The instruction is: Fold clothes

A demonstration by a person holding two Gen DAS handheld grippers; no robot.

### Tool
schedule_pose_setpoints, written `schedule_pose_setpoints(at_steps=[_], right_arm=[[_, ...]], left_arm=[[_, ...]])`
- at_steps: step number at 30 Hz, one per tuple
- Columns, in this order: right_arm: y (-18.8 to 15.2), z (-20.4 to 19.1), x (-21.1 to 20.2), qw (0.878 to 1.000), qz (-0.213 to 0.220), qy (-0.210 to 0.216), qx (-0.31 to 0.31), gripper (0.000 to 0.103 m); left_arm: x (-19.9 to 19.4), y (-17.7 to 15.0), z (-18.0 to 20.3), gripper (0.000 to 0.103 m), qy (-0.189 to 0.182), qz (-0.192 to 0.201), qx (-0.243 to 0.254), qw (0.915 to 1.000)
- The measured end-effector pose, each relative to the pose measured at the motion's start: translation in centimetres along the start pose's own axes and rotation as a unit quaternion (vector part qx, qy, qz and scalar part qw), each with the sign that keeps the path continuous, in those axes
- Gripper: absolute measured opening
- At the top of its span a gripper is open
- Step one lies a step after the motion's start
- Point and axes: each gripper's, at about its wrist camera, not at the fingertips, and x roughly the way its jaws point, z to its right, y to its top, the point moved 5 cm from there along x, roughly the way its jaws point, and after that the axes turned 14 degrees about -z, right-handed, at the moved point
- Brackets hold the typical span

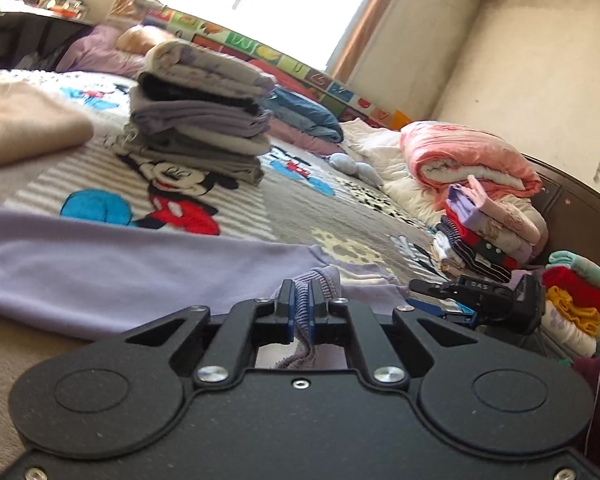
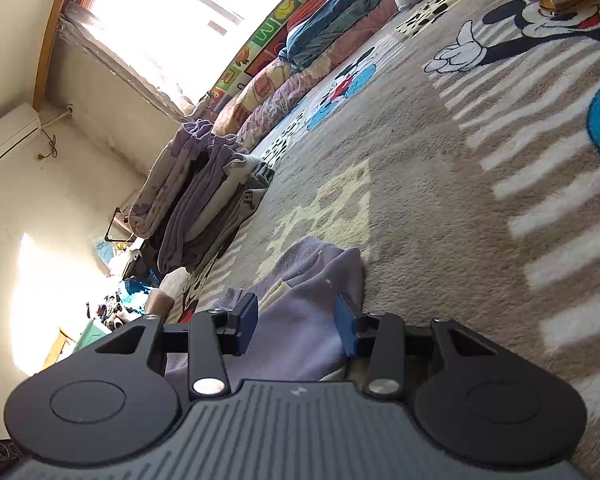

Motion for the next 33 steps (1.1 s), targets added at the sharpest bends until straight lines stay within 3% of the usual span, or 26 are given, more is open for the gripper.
schedule_pose_setpoints(at_steps=[6, 9, 13, 16, 19, 20, 23, 25, 27, 31, 33], right_arm=[[0.3, 0.3, -0.2, 0.999, 0.002, 0.017, 0.027, 0.045], [0.4, 0.8, -0.8, 0.998, 0.009, 0.039, 0.052, 0.051], [0.3, 1.0, -1.6, 0.995, 0.020, 0.063, 0.076, 0.057], [0.0, 0.6, -1.6, 0.994, 0.015, 0.078, 0.070, 0.059], [-0.6, 0.1, -1.7, 0.995, 0.008, 0.081, 0.054, 0.059], [-0.8, 0.1, -1.6, 0.996, 0.006, 0.075, 0.047, 0.058], [-1.2, 0.0, -1.4, 0.997, 0.011, 0.066, 0.031, 0.057], [-1.4, 0.0, -1.4, 0.997, 0.019, 0.065, 0.021, 0.057], [-1.5, 0.0, -1.5, 0.997, 0.024, 0.070, 0.016, 0.058], [-1.6, 0.2, -1.7, 0.996, 0.028, 0.081, 0.016, 0.058], [-1.6, 0.2, -1.8, 0.996, 0.029, 0.083, 0.013, 0.058]], left_arm=[[-1.1, -0.9, 7.2, 0.002, -0.034, 0.031, 0.128, 0.9907], [-0.5, -2.5, 10.8, 0.002, -0.043, 0.019, 0.199, 0.9789], [0.5, -5.4, 14.5, 0.002, -0.044, -0.005, 0.307, 0.9506], [1.8, -8.4, 15.9, 0.002, -0.017, -0.035, 0.397, 0.9172], [2.6, -10.4, 15.9, 0.005, -0.013, -0.064, 0.438, 0.8966], [2.4, -10.5, 15.7, 0.015, -0.020, -0.065, 0.441, 0.8948], [0.9, -9.6, 14.9, 0.038, -0.030, -0.051, 0.424, 0.9035], [0.0, -8.9, 14.4, 0.039, -0.032, -0.039, 0.406, 0.9124], [0.1, -8.9, 14.3, 0.039, -0.024, -0.039, 0.405, 0.9131], [1.6, -10.8, 16.0, 0.040, -0.021, -0.071, 0.440, 0.8951], [2.8, -11.6, 16.7, 0.040, 0.000, -0.085, 0.451, 0.8884]])
